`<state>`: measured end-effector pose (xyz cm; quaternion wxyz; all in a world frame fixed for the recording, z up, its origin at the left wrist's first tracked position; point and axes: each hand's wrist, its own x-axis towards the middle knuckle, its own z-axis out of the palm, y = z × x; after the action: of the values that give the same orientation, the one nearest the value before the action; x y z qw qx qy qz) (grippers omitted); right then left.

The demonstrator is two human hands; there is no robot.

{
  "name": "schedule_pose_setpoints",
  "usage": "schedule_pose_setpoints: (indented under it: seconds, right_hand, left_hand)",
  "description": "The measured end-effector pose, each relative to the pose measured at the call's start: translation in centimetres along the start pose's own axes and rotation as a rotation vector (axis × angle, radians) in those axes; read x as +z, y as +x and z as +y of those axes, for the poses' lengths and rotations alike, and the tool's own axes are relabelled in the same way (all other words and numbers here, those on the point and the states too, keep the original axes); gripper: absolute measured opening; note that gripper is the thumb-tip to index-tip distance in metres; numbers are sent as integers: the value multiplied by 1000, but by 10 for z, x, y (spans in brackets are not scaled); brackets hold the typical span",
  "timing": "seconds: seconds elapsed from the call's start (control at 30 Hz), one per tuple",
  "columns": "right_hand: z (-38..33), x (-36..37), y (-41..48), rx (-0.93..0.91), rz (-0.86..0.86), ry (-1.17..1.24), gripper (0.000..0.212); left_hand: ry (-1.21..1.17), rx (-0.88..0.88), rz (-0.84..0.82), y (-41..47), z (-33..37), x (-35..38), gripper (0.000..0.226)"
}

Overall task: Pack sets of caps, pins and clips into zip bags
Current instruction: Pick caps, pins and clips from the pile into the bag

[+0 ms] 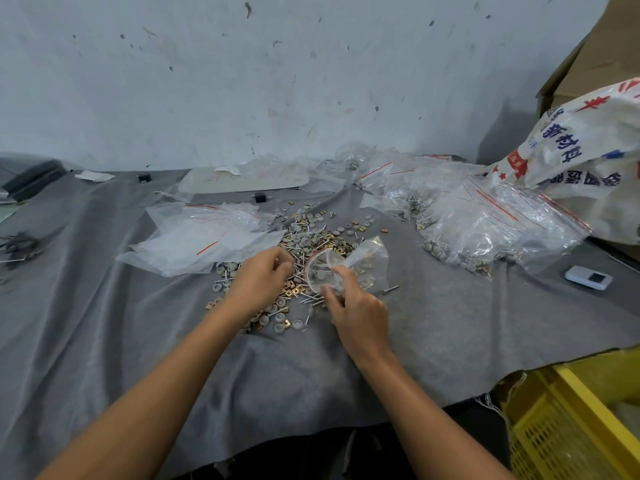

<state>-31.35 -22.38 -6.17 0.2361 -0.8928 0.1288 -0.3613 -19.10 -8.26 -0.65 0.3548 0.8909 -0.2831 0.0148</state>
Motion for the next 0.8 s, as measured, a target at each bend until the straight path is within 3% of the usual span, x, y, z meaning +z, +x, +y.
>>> schedule_pose_setpoints:
  seconds: [0.13, 0.27, 0.43, 0.6, 0.8]
  right_hand:
    - [1, 1, 0, 6, 5, 11, 41]
    - [1, 1, 1, 19, -15, 12, 42]
    - [3, 2, 1, 52, 6, 42, 41]
    - [1, 1, 0, 55, -3, 31, 42]
    - [2, 2, 0, 45, -2, 31, 41]
  left_hand:
    - [230, -27, -108, -6, -21, 4, 10]
    - [206, 43, -103, -14, -17, 10, 8]
    - [295, 198, -275, -19, 3, 26, 17]
    - [514, 321, -114, -21, 2, 41, 24]
    - [204, 103, 161, -16, -2, 19, 19]
